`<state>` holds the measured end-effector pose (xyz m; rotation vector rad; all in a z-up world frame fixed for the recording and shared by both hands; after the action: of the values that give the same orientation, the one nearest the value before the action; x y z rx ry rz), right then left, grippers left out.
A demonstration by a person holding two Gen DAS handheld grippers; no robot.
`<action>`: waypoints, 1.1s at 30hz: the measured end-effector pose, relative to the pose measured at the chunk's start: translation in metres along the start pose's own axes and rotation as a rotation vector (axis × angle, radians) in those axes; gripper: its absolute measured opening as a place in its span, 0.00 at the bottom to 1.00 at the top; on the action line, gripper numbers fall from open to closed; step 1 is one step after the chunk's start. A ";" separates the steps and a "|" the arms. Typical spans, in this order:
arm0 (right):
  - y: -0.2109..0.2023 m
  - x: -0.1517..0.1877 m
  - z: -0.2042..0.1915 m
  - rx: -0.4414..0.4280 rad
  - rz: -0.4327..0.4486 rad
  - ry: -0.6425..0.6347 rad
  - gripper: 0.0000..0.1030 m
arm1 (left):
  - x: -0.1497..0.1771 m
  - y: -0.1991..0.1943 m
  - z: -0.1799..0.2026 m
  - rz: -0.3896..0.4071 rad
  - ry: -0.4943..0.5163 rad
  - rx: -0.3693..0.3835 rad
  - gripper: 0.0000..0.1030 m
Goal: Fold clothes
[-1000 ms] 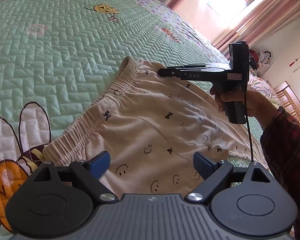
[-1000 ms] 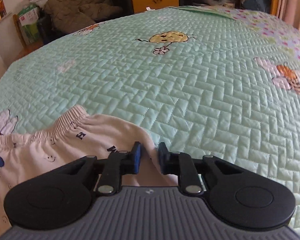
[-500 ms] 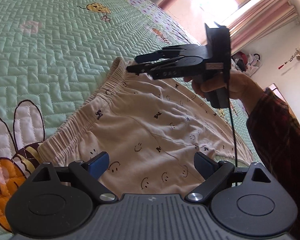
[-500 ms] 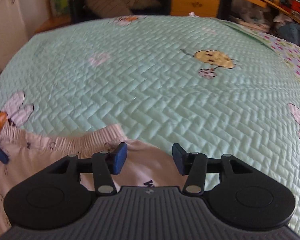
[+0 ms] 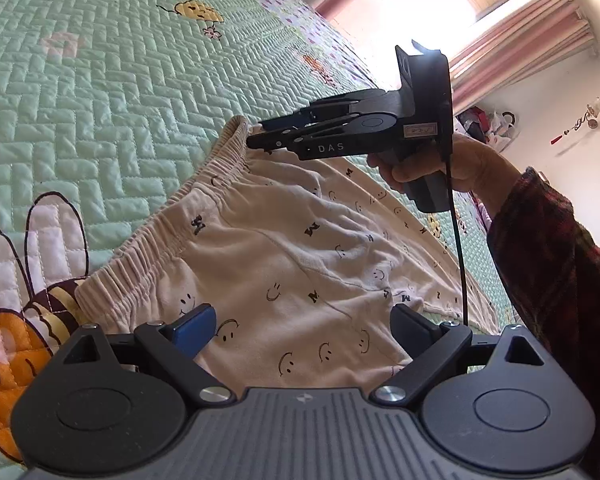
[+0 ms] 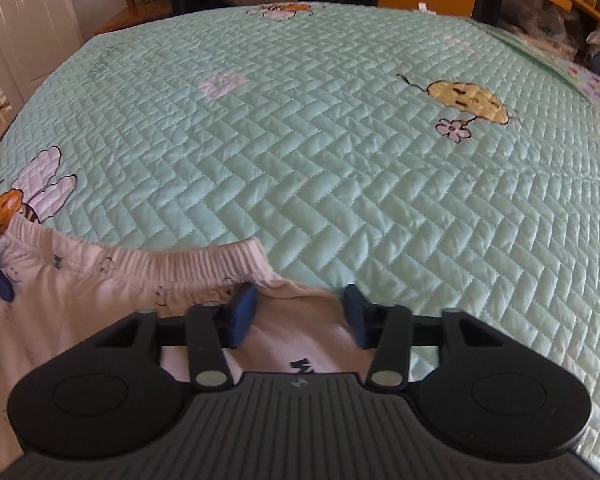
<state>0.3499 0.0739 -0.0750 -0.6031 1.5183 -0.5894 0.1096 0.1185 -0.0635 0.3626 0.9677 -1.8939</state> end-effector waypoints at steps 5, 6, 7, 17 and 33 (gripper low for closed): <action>-0.005 -0.003 -0.026 0.102 -0.017 -0.072 0.05 | -0.007 -0.013 -0.003 0.040 0.001 -0.017 0.92; -0.008 -0.004 -0.031 0.130 -0.005 -0.080 0.05 | -0.010 -0.017 -0.004 0.052 0.001 -0.021 0.92; -0.012 -0.004 -0.036 0.170 0.009 -0.083 0.05 | -0.013 -0.023 -0.005 0.068 -0.001 -0.025 0.92; -0.079 -0.029 -0.136 0.475 0.165 0.003 0.05 | -0.053 -0.108 -0.023 0.294 -0.057 -0.069 0.94; -0.076 -0.027 -0.269 0.500 0.268 0.194 0.04 | -0.062 -0.186 -0.027 0.424 -0.094 -0.028 0.97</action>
<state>0.0835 0.0384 0.0047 0.0425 1.5218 -0.7978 -0.0203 0.2219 0.0438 0.4210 0.7819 -1.4973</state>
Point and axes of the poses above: each gripper's, at about its wrist camera, not at the fingertips, and y roughly the way its jaws point, z to its right, x to its underside, the point moved 5 cm from there along y, roughly the way its jaws point, and after that the axes turned 14 degrees about z, right-handed, at the moved point
